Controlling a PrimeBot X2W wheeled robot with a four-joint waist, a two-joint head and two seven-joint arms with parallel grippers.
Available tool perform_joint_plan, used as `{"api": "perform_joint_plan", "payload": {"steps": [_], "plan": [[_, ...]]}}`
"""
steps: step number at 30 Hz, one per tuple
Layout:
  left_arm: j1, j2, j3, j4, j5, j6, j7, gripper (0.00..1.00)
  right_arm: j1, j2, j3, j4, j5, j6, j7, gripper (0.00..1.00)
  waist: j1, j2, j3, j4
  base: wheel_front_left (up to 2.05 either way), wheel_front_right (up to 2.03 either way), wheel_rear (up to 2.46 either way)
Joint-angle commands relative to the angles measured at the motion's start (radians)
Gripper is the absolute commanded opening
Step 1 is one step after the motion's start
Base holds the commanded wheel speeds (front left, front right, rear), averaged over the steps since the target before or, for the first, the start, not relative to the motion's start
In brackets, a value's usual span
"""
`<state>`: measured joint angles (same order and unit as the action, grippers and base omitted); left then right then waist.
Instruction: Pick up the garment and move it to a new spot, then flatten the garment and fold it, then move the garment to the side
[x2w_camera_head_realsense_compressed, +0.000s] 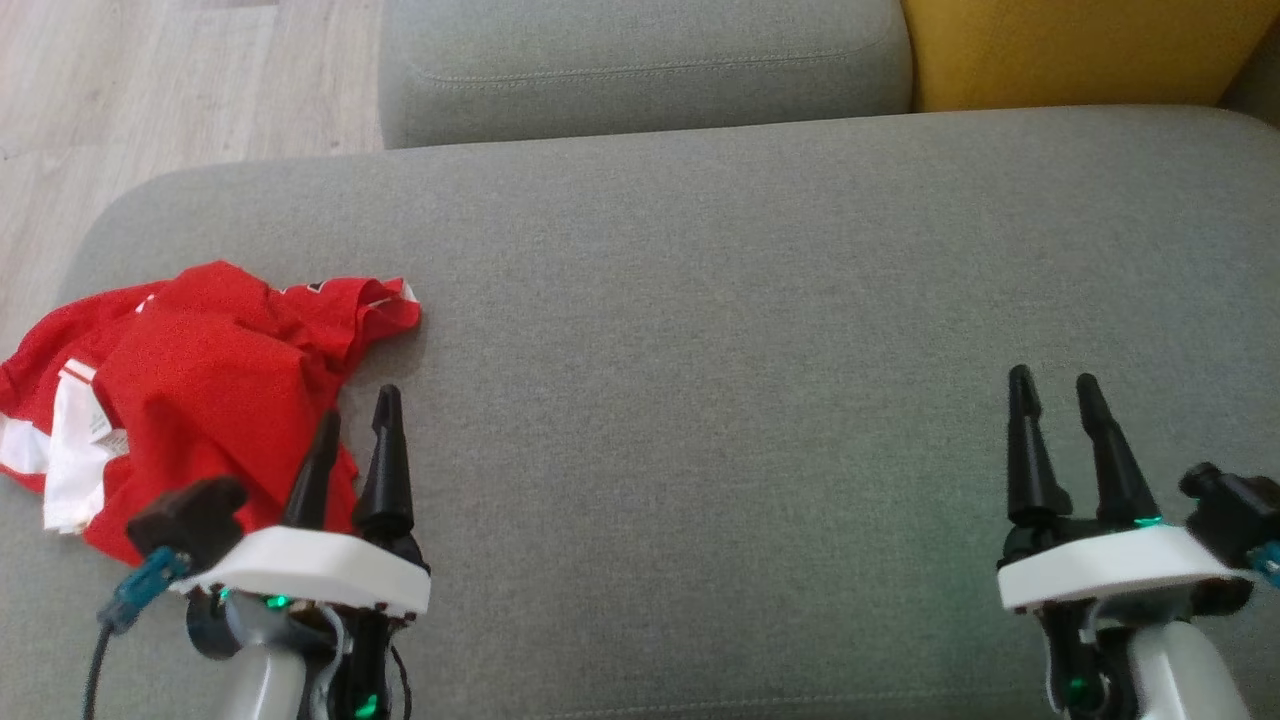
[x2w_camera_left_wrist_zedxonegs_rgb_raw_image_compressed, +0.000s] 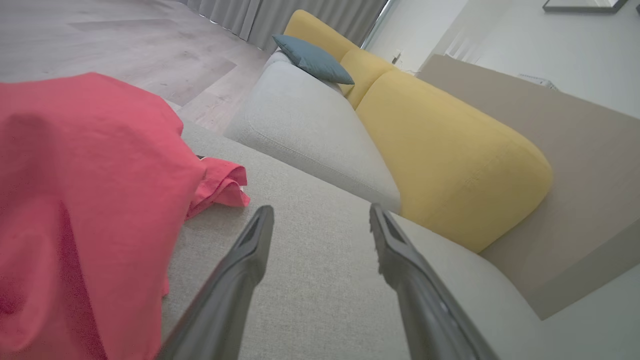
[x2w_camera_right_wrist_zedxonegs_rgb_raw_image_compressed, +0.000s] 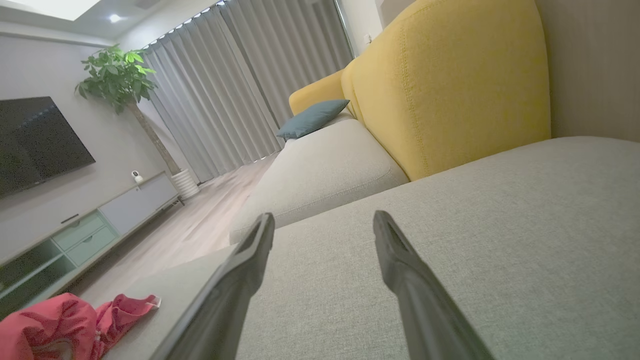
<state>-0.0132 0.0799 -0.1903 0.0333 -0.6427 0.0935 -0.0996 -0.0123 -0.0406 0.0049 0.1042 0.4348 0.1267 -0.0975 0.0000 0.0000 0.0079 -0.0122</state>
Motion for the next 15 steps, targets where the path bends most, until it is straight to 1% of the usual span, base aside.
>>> {"api": "perform_joint_plan", "payload": {"steps": [1,10,15], "plan": [[-0.054,0.022,0.009,-0.046,0.033,0.012,-0.011,1.00,-0.043,-0.006,0.023,-0.038,-0.040,0.003,-0.015,1.00,0.0000,0.0000,0.000,-0.001,0.00,0.00,0.00],[-0.071,0.083,-0.079,-0.053,0.154,0.142,-0.038,1.00,-0.044,-0.007,0.048,-0.038,-0.197,0.003,-0.041,1.00,0.0000,0.0000,-0.001,-0.007,0.00,0.00,0.00],[-0.082,0.118,-0.139,-0.048,0.214,0.192,-0.053,1.00,-0.042,-0.007,0.055,-0.045,-0.273,0.003,-0.056,1.00,0.0000,0.0000,-0.002,-0.007,0.00,0.00,0.00]]}}
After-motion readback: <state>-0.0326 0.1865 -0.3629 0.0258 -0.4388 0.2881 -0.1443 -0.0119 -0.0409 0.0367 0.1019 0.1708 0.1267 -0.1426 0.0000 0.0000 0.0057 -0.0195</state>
